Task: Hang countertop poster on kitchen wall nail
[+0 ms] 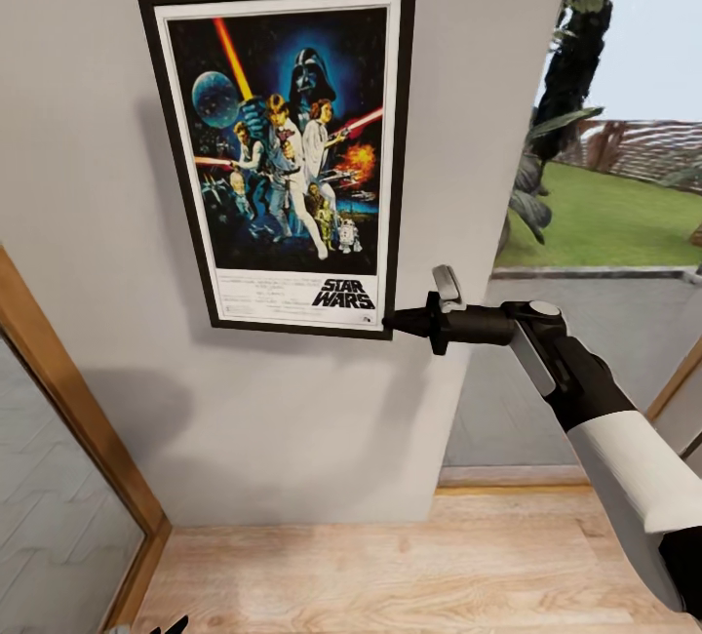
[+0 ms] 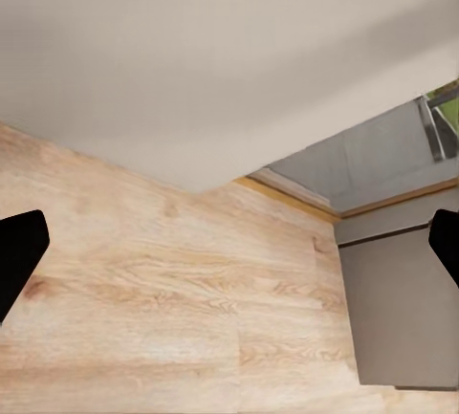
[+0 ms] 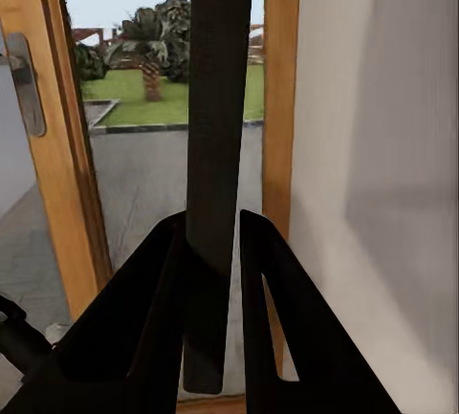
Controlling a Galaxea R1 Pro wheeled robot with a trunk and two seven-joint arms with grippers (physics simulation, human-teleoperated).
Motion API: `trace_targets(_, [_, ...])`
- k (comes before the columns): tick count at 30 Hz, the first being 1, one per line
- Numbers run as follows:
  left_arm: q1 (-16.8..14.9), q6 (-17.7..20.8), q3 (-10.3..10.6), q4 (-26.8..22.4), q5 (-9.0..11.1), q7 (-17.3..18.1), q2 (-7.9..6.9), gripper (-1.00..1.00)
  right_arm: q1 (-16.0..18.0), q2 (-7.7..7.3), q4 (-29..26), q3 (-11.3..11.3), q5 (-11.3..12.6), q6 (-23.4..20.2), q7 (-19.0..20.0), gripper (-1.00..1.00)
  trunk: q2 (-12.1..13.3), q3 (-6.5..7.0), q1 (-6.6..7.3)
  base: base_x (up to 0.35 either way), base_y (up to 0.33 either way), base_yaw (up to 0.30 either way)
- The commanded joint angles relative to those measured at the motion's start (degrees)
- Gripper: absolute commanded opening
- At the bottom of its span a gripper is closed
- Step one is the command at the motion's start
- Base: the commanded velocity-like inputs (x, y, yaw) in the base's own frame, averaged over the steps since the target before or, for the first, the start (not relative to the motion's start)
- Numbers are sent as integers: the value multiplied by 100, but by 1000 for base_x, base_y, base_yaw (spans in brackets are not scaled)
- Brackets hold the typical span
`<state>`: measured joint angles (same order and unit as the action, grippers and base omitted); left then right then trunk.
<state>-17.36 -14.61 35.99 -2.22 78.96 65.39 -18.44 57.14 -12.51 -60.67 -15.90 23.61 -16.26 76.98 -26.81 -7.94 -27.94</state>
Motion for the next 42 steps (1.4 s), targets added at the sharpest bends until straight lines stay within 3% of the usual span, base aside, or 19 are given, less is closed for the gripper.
trace_targets(1, [-4, -33, 46, 0, 40, 8, -2, 100, 8, -6, 2, -18, 56, -79, 10, -100, -12, -11, -4, 117, 0, 0])
trace_targets(42, [-4, -33, 46, -1, 40, 8, -45, 100, 8, -6, 1, -18, 56, -79, 1, -100, -12, -11, -4, 54, 48, 0])
